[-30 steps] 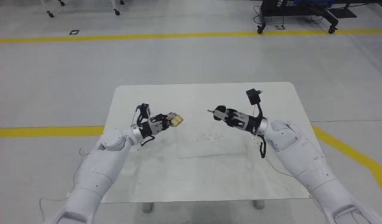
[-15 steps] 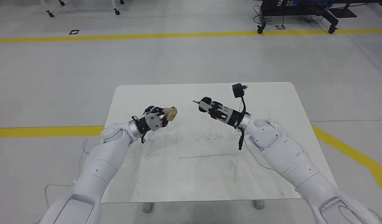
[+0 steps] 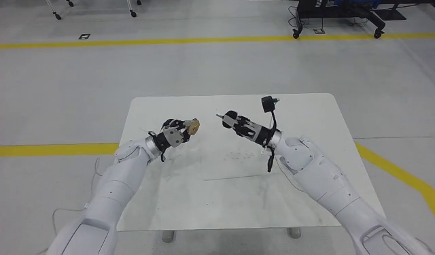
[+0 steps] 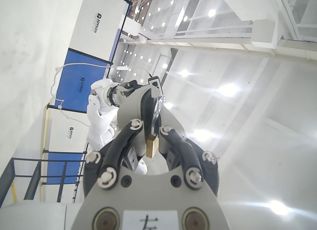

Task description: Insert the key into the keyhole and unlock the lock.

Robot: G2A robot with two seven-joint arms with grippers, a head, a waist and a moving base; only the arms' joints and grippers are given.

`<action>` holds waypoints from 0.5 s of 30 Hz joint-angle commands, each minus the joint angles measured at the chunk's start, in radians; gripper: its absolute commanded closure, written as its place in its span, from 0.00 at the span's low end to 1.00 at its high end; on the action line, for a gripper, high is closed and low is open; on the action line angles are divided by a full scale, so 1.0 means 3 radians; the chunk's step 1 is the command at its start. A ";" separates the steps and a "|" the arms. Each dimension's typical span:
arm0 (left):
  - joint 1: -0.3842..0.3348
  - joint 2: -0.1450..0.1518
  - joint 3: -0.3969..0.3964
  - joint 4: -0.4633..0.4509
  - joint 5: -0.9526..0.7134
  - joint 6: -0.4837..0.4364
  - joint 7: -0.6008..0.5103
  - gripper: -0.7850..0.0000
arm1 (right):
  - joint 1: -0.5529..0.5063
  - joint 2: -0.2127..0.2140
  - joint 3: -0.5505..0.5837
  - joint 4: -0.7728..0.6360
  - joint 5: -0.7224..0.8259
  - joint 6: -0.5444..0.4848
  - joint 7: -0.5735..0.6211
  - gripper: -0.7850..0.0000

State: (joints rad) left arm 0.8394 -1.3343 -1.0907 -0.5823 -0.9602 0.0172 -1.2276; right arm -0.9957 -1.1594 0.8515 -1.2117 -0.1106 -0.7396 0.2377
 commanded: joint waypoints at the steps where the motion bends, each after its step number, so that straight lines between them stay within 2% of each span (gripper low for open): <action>1: 0.0016 -0.0009 -0.0009 -0.0020 0.0000 -0.0089 0.0131 1.00 | -0.0032 -0.0015 -0.0017 -0.0071 0.0004 0.0180 -0.0014 1.00; 5: 0.0066 -0.0017 -0.0008 -0.0097 0.0095 -0.0276 0.0354 1.00 | -0.0055 -0.0046 -0.0069 -0.0193 0.0156 0.0718 0.0184 1.00; 9: 0.0103 -0.0020 0.0007 -0.0183 0.0254 -0.0419 0.0637 1.00 | -0.0118 -0.0050 -0.0080 -0.0473 -0.0155 0.1390 0.0145 1.00; 13: 0.0148 -0.0025 0.0022 -0.0268 0.0316 -0.0358 0.0734 1.00 | -0.0313 -0.0036 -0.0057 -0.0854 -0.0274 0.1771 0.0152 1.00; 15: 0.0165 -0.0030 0.0008 -0.0283 0.0213 -0.0145 0.0658 1.00 | -0.0342 -0.0031 -0.0047 -0.0907 -0.0243 0.1795 0.0212 1.00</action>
State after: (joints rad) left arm 0.8866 -1.3425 -1.0852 -0.6660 -0.8751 -0.0694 -1.0144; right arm -1.0977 -1.1692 0.8366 -1.4838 -0.1861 -0.2015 0.3003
